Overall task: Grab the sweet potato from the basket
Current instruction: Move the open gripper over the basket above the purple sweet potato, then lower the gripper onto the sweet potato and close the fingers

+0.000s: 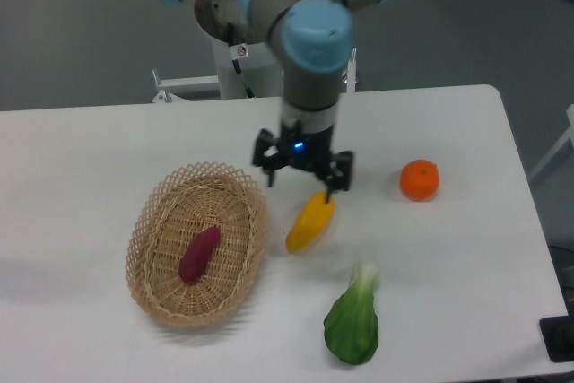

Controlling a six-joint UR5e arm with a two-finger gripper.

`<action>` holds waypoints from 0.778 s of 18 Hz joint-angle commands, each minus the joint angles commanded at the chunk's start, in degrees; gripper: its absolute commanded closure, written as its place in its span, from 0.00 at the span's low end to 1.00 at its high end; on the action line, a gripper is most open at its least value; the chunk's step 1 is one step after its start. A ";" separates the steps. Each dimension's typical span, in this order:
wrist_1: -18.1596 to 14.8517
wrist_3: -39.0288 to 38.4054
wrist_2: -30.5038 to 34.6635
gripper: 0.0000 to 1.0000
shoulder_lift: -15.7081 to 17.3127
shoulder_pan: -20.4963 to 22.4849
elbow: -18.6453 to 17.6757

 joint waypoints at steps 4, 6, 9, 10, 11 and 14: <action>6.43 -4.23 0.44 0.00 -4.92 -4.93 0.00; 6.61 -4.41 1.84 0.00 -6.77 -6.52 0.44; 6.70 -4.24 3.69 0.00 -9.14 -7.75 0.96; 6.79 -4.23 4.30 0.00 -9.85 -8.36 1.05; 7.05 -4.15 5.00 0.00 -10.46 -8.54 1.14; 7.23 -4.06 5.36 0.00 -12.04 -9.68 1.05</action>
